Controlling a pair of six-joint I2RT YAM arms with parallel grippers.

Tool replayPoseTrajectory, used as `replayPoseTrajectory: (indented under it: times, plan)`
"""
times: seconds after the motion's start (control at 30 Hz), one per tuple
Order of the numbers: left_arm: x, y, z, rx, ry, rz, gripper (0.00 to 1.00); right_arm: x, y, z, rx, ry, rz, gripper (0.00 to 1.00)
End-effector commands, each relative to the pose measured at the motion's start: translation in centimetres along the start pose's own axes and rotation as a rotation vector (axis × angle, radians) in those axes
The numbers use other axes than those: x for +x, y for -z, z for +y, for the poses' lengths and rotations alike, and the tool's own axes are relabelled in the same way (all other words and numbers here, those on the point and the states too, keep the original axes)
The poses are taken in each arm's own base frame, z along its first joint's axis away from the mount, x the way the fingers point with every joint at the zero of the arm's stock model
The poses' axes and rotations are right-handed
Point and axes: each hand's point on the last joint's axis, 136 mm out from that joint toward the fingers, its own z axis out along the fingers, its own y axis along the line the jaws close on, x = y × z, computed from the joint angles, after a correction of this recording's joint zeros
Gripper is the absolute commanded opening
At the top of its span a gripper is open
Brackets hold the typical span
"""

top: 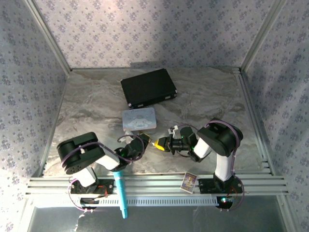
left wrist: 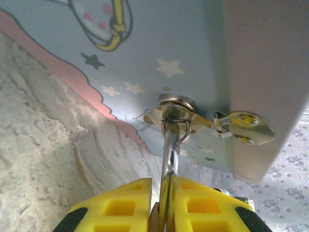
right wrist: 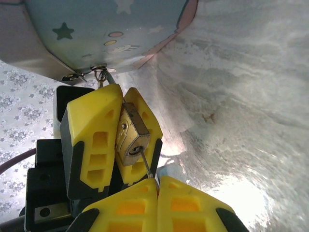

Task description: Unlock a padlock with a key

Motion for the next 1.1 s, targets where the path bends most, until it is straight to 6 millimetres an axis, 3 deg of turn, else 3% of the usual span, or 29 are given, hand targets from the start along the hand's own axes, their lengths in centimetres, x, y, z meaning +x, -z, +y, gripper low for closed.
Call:
replayPoseTrajectory:
  times: [0.0, 0.23, 0.43, 1.0, 1.07]
  plan:
    - [3.9, 0.4, -2.3, 0.071, 0.074, 0.177, 0.00, -1.6, 0.4, 2.3, -0.075, 0.047, -0.089, 0.00]
    - [3.9, 0.3, -2.0, 0.058, 0.084, 0.163, 0.00, -1.6, 1.1, 2.7, -0.085, 0.045, -0.117, 0.00]
    - [3.8, 0.2, -1.7, 0.046, 0.086, 0.154, 0.00, -1.7, 1.8, 1.7, -0.061, 0.022, -0.137, 0.00]
    - [3.2, -0.6, -1.1, 0.003, 0.075, 0.094, 0.00, -1.1, 2.7, 1.2, -0.045, 0.000, -0.176, 0.00]
    - [3.1, -0.8, -1.3, -0.004, 0.041, 0.081, 0.06, -0.9, 2.8, 0.6, -0.025, -0.012, -0.176, 0.00]
